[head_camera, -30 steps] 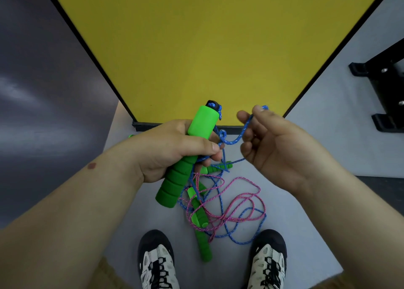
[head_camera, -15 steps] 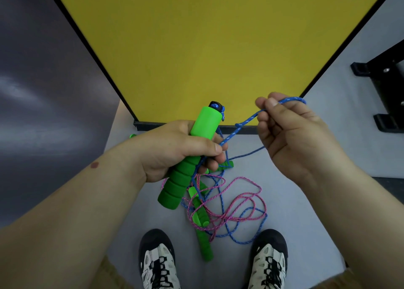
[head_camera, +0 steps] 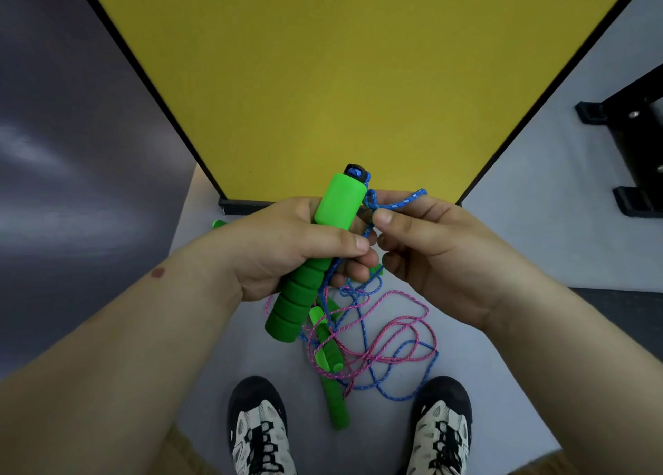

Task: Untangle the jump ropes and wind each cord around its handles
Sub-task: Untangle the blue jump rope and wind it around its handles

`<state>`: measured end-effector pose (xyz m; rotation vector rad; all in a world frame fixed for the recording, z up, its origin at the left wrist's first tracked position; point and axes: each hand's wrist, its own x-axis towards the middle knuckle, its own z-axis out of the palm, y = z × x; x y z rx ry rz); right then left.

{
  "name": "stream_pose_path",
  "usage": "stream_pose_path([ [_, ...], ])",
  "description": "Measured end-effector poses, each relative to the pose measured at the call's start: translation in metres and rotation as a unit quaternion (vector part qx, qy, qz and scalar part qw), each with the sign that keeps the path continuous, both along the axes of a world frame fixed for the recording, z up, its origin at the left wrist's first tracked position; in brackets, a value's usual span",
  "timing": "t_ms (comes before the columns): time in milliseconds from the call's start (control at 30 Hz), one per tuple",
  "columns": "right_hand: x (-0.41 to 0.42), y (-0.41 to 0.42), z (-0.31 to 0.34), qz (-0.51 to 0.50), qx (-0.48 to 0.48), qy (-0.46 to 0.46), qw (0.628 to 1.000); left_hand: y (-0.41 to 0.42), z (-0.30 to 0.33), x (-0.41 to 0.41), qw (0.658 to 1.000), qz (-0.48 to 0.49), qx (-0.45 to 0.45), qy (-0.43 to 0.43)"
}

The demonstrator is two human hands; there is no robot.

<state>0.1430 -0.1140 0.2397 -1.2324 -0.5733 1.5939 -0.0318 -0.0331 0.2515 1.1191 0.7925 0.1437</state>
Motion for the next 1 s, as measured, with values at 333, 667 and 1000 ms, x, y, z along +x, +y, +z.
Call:
stream_pose_path([
  [333,-0.003,0.000,0.004,-0.061,0.006,-0.060,0.996,-0.001,0.005,0.002,0.999,0.016,-0.022,0.018],
  [667,0.003,0.003,0.003,-0.139,0.018,-0.018,0.990,-0.001,0.002,0.001,0.999,0.012,-0.016,0.024],
  [1000,0.002,0.003,0.005,-0.129,0.026,-0.053,0.990,-0.003,0.003,0.000,0.999,-0.017,-0.002,0.045],
])
